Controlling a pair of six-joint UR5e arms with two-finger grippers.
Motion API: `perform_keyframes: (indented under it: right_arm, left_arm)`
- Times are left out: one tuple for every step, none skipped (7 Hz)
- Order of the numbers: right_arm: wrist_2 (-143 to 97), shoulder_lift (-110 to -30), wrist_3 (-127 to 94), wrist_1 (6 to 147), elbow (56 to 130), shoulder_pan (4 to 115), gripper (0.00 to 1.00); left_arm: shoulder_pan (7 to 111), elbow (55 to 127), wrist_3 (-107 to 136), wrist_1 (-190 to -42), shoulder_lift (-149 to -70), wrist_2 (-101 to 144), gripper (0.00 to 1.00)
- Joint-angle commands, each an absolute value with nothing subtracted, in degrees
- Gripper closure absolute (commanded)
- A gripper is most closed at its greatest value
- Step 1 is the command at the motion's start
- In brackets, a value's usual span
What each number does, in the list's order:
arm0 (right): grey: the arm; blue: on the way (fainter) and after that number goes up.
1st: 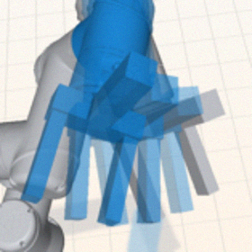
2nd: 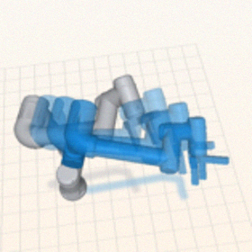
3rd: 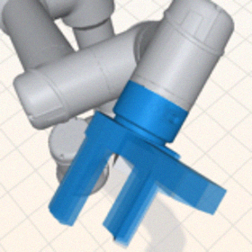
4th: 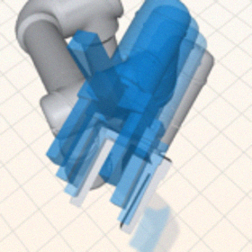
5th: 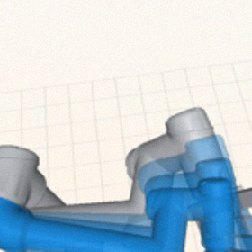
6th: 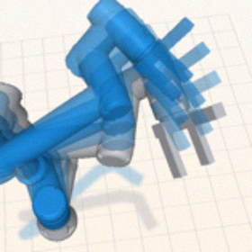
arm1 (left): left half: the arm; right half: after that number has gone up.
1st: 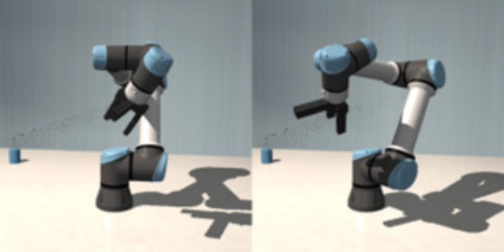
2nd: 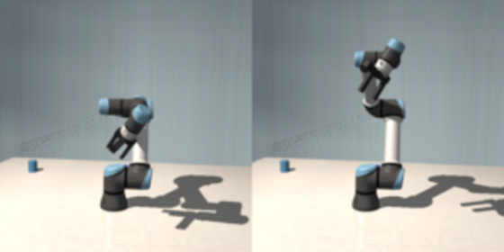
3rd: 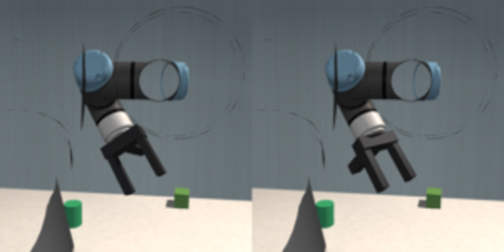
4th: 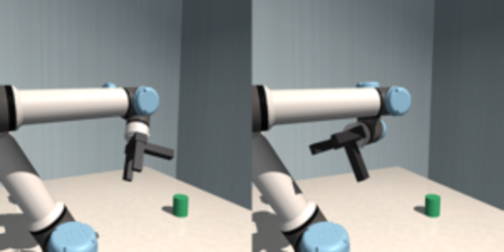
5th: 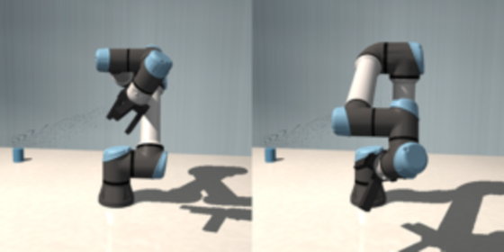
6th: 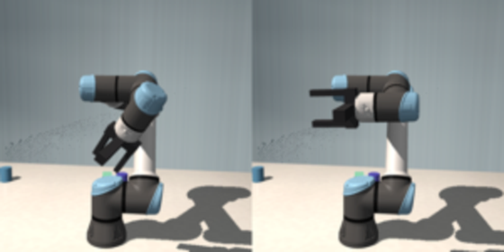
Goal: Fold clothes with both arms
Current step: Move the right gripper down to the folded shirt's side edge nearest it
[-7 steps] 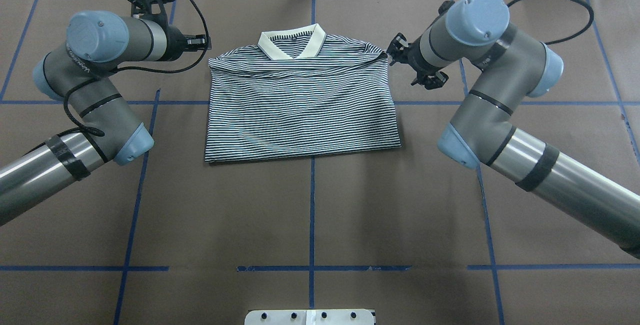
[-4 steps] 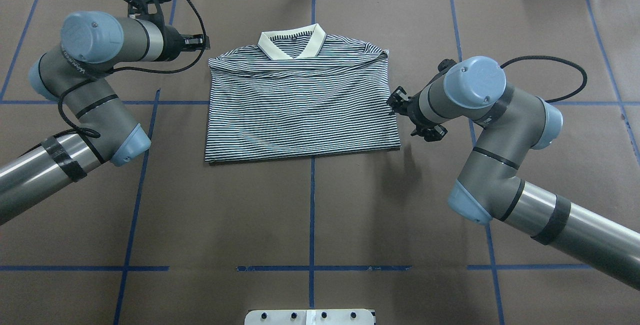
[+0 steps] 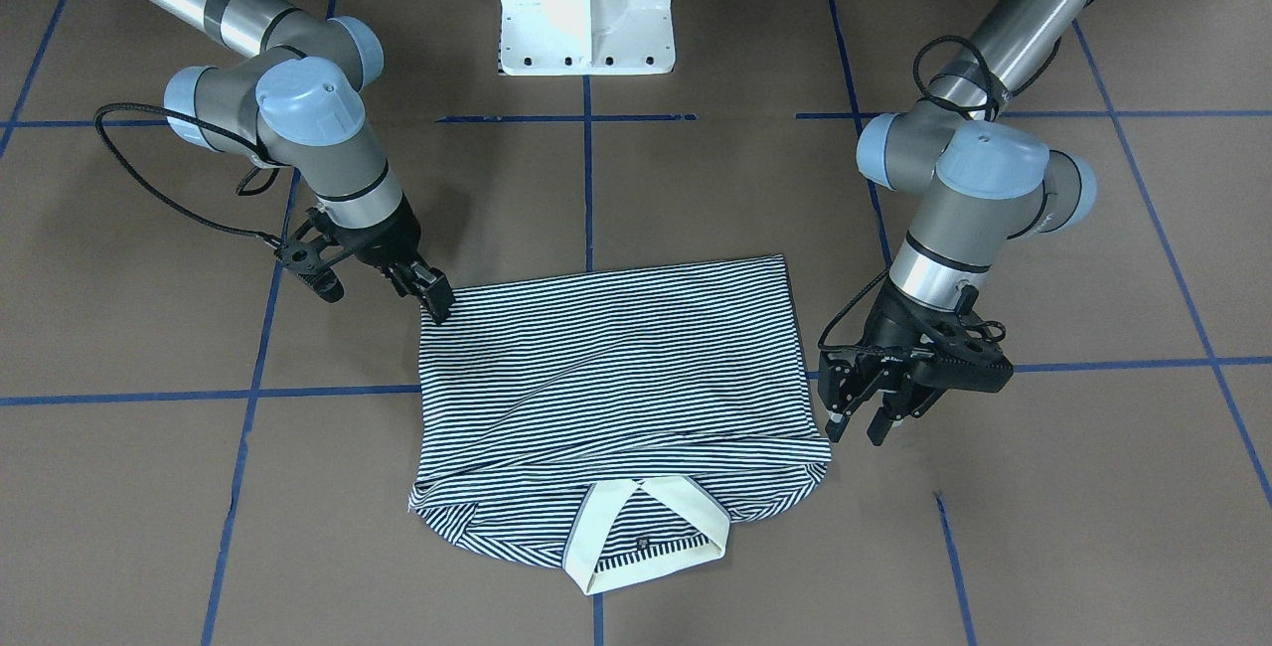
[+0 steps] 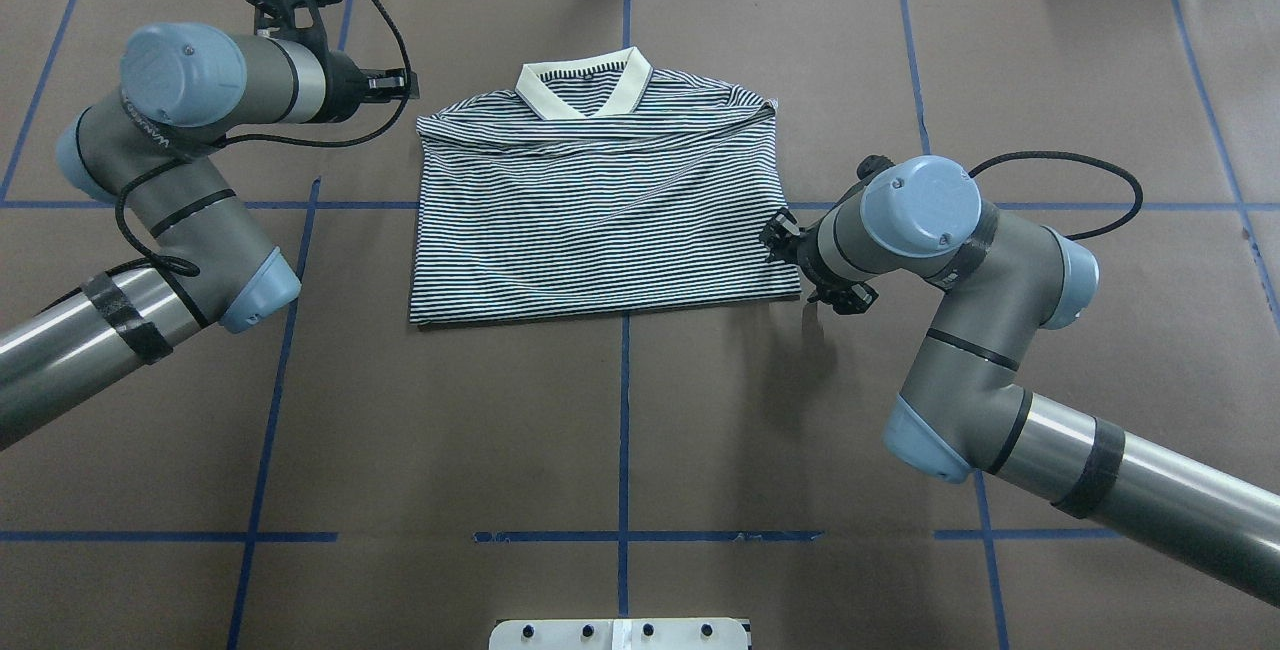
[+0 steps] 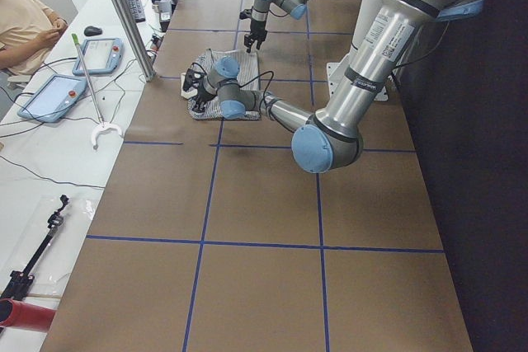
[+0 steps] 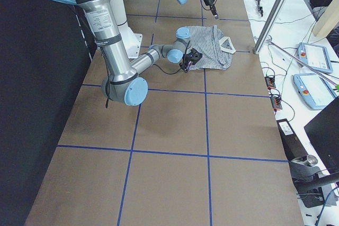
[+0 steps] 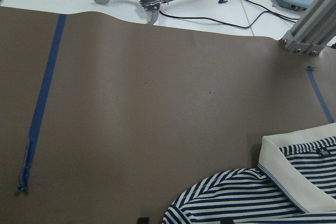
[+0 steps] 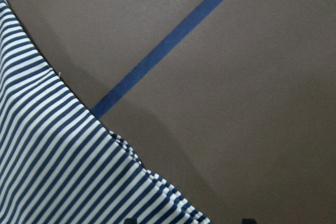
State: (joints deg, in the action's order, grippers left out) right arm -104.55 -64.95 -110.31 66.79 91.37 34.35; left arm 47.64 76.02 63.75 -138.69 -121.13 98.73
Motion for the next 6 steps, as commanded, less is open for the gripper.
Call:
perform_keyframes:
  right_arm:
    - [-104.5, -65.04, -110.39, 66.8, 91.32, 34.1, 0.36]
    - [-104.59, -65.04, -110.65, 66.88, 91.58, 34.19, 0.86]
    - [-104.59, -65.04, -110.57, 66.88, 91.49, 34.19, 1.0]
    - [-104.59, -65.04, -110.39, 66.8, 91.58, 34.19, 1.0]
    - [-104.59, -65.04, -110.3, 66.8, 91.58, 34.19, 1.0]
    - [-105.02, -65.04, -110.04, 66.71, 92.37, 34.45, 1.0]
  left_arm:
    - [47.64, 76.03, 63.72, -138.69, -121.11, 98.7, 0.45]
    - [47.64, 75.94, 63.72, -138.69, -121.11, 98.61, 0.45]
    - [47.64, 75.94, 63.72, -138.69, -121.11, 98.61, 0.45]
    - [47.64, 75.94, 63.72, -138.69, -121.03, 98.61, 0.45]
    - [47.64, 75.94, 63.72, -138.69, -121.03, 98.61, 0.45]
    - [47.64, 75.94, 63.72, -138.69, -121.03, 98.61, 0.45]
